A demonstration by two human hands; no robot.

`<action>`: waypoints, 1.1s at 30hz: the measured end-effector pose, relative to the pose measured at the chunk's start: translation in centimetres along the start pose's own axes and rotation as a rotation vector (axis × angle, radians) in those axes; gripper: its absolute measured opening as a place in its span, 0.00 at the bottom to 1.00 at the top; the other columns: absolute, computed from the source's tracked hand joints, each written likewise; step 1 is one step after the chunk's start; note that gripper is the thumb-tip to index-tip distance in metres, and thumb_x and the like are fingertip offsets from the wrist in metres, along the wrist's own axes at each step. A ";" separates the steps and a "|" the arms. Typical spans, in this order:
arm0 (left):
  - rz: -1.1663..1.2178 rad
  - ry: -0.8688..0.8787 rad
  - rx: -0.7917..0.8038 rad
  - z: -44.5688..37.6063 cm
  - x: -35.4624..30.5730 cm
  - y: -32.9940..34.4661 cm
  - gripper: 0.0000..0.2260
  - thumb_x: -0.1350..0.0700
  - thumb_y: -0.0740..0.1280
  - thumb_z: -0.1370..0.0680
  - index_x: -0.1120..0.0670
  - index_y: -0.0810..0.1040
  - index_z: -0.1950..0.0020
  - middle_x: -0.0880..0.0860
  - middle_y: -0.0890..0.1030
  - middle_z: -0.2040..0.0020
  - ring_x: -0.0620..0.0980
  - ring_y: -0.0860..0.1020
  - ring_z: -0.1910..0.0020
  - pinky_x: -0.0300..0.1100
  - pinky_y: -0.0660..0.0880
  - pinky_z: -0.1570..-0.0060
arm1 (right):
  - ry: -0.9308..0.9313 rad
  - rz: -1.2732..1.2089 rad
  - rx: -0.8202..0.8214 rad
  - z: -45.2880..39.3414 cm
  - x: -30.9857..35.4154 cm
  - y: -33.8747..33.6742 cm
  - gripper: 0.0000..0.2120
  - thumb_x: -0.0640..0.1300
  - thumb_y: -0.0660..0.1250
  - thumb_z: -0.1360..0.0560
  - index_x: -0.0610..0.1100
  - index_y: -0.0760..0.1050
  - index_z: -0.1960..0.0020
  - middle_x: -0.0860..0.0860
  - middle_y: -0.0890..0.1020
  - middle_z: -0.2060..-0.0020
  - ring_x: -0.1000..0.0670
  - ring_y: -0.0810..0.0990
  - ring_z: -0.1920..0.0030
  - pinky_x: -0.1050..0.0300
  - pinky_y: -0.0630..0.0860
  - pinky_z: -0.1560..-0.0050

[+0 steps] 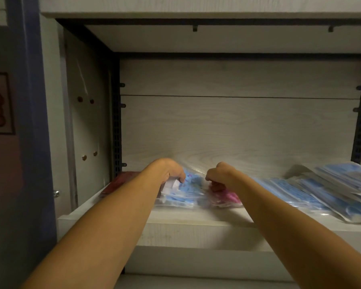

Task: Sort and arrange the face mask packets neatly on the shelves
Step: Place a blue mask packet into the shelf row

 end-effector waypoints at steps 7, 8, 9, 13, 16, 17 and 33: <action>0.048 -0.046 0.014 0.4 -0.4 -0.7 0.18 0.62 0.65 0.18 0.66 0.71 0.30 0.66 0.70 0.32 0.65 0.76 0.42 0.56 0.71 0.33 | -0.001 0.017 -0.011 0.2 0.0 -0.3 0.04 0.36 0.65 0.24 0.35 0.73 0.53 0.41 0.75 0.68 0.44 0.77 0.73 0.51 0.80 0.65; 0.077 -0.046 0.012 0.5 -0.3 -0.8 0.14 0.62 0.65 0.18 0.66 0.73 0.34 0.64 0.72 0.39 0.61 0.75 0.51 0.53 0.71 0.34 | 0.002 0.018 -0.010 0.2 0.0 -0.3 0.04 0.36 0.65 0.25 0.35 0.73 0.52 0.41 0.75 0.67 0.44 0.76 0.73 0.52 0.78 0.66; 0.096 -0.059 0.017 0.6 -0.1 -0.9 0.08 0.61 0.65 0.18 0.65 0.75 0.42 0.63 0.71 0.46 0.59 0.72 0.56 0.53 0.71 0.33 | 0.004 0.018 -0.009 0.2 0.0 -0.3 0.05 0.36 0.65 0.25 0.34 0.74 0.51 0.41 0.75 0.67 0.44 0.76 0.73 0.52 0.78 0.66; 0.208 -0.093 0.014 1.1 0.5 -0.8 0.10 0.61 0.67 0.20 0.61 0.71 0.59 0.57 0.70 0.59 0.54 0.68 0.64 0.47 0.74 0.57 | -0.004 0.019 -0.011 0.3 0.0 -0.4 0.07 0.37 0.64 0.26 0.34 0.75 0.50 0.40 0.77 0.66 0.43 0.78 0.69 0.49 0.80 0.61; 0.253 -0.076 0.027 1.1 0.6 -0.6 0.09 0.63 0.69 0.21 0.60 0.71 0.58 0.56 0.69 0.60 0.53 0.68 0.65 0.47 0.69 0.65 | 0.004 0.043 -0.024 0.7 -0.1 -0.6 0.08 0.38 0.64 0.25 0.34 0.76 0.50 0.40 0.78 0.65 0.43 0.78 0.69 0.51 0.80 0.63; 0.256 -0.049 0.011 0.9 0.5 -0.7 0.08 0.63 0.70 0.22 0.60 0.71 0.58 0.56 0.70 0.59 0.53 0.69 0.63 0.48 0.70 0.62 | 0.005 0.051 -0.031 0.8 -0.1 -0.6 0.08 0.38 0.64 0.25 0.35 0.76 0.49 0.41 0.78 0.65 0.44 0.78 0.70 0.53 0.79 0.64; 0.760 0.517 -0.316 1.1 -0.1 -7.5 0.37 0.71 0.74 0.29 0.45 0.67 0.27 0.51 0.78 0.40 0.52 0.81 0.45 0.47 0.81 0.47 | -0.144 -0.279 0.098 1.7 3.1 -1.5 0.37 0.73 0.62 0.27 0.38 0.74 0.44 0.41 0.79 0.50 0.43 0.79 0.56 0.51 0.77 0.55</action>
Point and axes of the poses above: each hand's wrist, its own z-axis away from the middle knuckle, its own y-axis out of the palm, x = y × z, the point moved 5 cm from there along -z, towards the middle knuckle
